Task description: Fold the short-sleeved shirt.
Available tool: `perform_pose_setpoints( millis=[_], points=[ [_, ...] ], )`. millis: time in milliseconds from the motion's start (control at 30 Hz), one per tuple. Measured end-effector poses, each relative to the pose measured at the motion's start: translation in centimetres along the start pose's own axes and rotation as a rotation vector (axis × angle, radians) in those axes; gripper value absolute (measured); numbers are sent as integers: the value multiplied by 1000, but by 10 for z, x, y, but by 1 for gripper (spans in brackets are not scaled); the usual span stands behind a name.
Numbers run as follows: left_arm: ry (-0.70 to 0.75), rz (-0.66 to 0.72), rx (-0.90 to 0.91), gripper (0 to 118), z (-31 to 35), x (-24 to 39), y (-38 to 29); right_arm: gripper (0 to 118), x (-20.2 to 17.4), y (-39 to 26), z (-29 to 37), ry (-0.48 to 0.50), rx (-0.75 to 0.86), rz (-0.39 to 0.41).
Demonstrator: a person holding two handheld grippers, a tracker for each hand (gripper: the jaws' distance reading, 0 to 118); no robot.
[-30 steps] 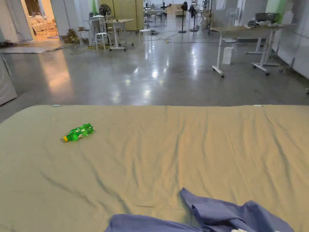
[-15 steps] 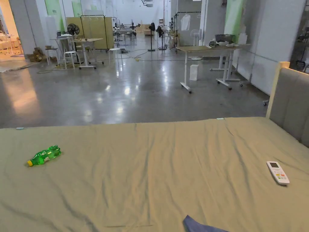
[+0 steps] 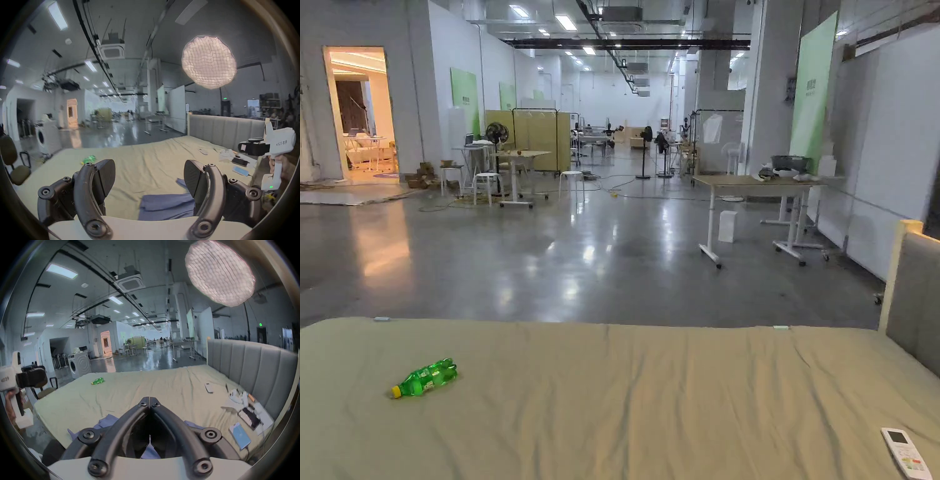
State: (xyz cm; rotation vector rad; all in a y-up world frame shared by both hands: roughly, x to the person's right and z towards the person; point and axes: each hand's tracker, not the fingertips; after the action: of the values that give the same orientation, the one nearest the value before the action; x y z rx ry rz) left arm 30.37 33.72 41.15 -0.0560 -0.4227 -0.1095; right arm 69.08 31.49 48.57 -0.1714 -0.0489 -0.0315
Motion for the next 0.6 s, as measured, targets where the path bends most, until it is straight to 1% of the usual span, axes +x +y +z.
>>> perform_pose_setpoints(
  millis=[33, 67, 100, 133, 167, 200, 233, 300, 367, 433, 533, 600],
  points=[
    [32, -4, 6, 83, 6, 1, 0, 0, -2, 2, 2, -9, 11, 20],
    [69, -6, -5, 70, 13, 5, 2, 0, -4, 3, 4, -9, 15, 25],
    [101, -3, -9, 49, 18, 7, 2, 0, -6, 4, 5, -6, 15, 21],
    [117, 20, -13, 18, 21, 8, 0, 0, -8, 5, 7, -4, 17, 20],
    [143, 46, -7, 18, 24, 8, -2, 0, -8, 4, 9, -2, 21, 16],
    [180, 78, -14, 9, 24, 7, -3, 0, -8, 3, 11, 2, 22, 12],
    [196, 106, -15, 3, 26, 7, -6, 0, -8, 2, 13, 8, 18, 10],
    [119, 111, -27, 0, 30, 4, -7, 0, -9, -1, 16, 2, 12, 17],
    [151, 102, -58, 0, 31, 7, -6, 0, -9, -4, 19, -7, -2, 27],
    [120, 92, -75, 0, 32, 9, -7, 0, -9, -8, 21, -16, -4, 33],
    [124, 83, -72, 0, 34, 15, -2, 0, -8, -9, 21, -22, -7, 11],
    [134, 53, -67, 0, 32, 17, 1, 0, -8, -9, 20, -21, -14, -4]
  ],
)
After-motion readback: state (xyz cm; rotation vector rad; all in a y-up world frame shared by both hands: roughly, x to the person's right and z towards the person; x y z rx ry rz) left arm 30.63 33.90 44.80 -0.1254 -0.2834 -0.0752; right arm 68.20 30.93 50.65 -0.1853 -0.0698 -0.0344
